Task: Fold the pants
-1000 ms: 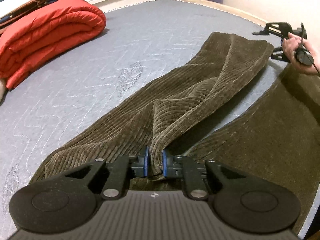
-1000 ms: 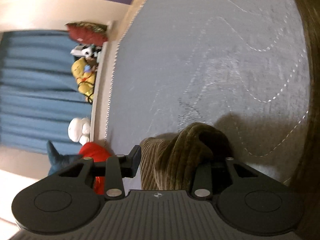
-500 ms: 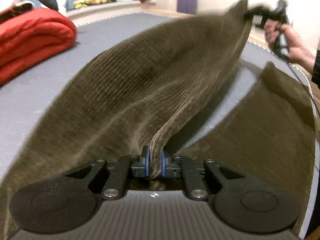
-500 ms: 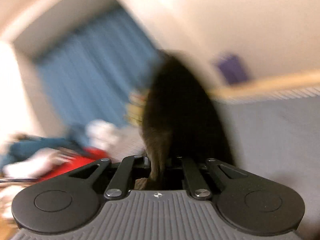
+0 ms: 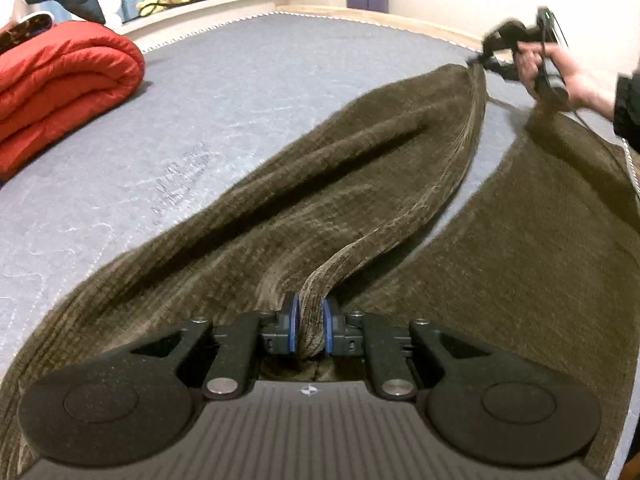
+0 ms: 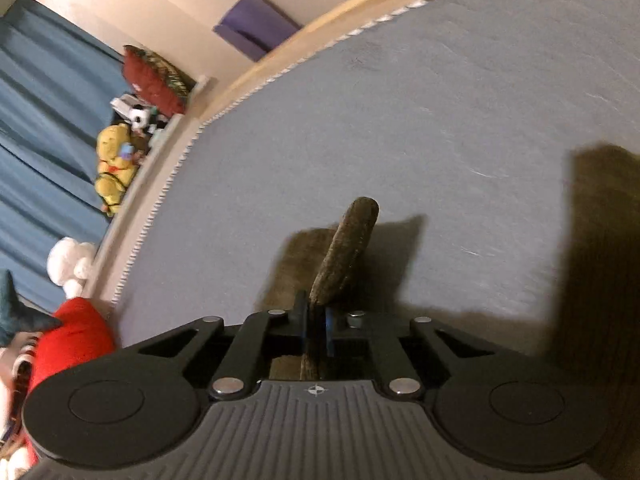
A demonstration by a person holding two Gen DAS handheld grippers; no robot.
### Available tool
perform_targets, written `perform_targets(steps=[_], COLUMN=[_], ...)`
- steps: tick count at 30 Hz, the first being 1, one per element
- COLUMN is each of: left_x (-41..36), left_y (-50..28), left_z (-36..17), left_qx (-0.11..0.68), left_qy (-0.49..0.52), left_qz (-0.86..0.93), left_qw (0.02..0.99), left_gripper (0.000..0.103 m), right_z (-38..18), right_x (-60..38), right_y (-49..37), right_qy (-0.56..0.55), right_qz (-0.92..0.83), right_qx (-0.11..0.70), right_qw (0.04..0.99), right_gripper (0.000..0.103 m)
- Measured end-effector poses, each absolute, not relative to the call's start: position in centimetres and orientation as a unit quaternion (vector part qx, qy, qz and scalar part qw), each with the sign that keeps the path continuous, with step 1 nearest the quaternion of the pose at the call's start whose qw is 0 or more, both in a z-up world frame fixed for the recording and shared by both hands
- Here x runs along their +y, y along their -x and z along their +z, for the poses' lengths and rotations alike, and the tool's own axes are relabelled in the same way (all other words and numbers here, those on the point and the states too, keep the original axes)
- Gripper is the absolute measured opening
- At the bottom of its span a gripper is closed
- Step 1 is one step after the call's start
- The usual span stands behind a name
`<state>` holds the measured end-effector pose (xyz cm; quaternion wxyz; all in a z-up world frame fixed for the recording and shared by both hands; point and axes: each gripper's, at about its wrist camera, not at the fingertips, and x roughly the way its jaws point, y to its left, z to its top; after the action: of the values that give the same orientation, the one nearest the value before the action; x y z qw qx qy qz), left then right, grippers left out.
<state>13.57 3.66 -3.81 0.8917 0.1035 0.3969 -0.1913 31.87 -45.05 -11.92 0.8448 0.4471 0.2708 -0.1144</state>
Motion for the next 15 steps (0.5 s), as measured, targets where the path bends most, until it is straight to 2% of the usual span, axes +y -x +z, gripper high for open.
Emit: perform_targets(steps=[4, 8, 10, 12, 15], left_x=[4.9, 5.6, 5.5, 5.1, 4.6], left_y=[-14.4, -14.4, -14.1, -13.9, -14.1], left_z=[-2.7, -1.5, -1.1, -1.2, -2.2], left_qx=[0.376, 0.353, 0.348, 0.352, 0.37], left_qy=[-0.06, -0.034, -0.037, -0.047, -0.061], left_qz=[-0.157, -0.149, -0.164, -0.177, -0.181], left_qw=[0.911, 0.923, 0.922, 0.918, 0.909], left_gripper=[0.011, 0.011, 0.011, 0.011, 0.011], right_z=[-5.0, 5.0, 8.2, 9.2, 6.4], right_x=[-40.7, -37.1, -36.3, -36.7, -38.5], right_y=[-38.8, -41.9, -41.3, -40.5, -38.4], right_qy=[-0.389, -0.373, -0.356, -0.358, -0.354], right_qz=[-0.062, 0.012, 0.028, 0.025, -0.024], right_qx=[0.258, 0.185, 0.148, 0.133, 0.145], right_qw=[0.882, 0.909, 0.922, 0.924, 0.923], right_gripper=[0.006, 0.006, 0.006, 0.006, 0.006])
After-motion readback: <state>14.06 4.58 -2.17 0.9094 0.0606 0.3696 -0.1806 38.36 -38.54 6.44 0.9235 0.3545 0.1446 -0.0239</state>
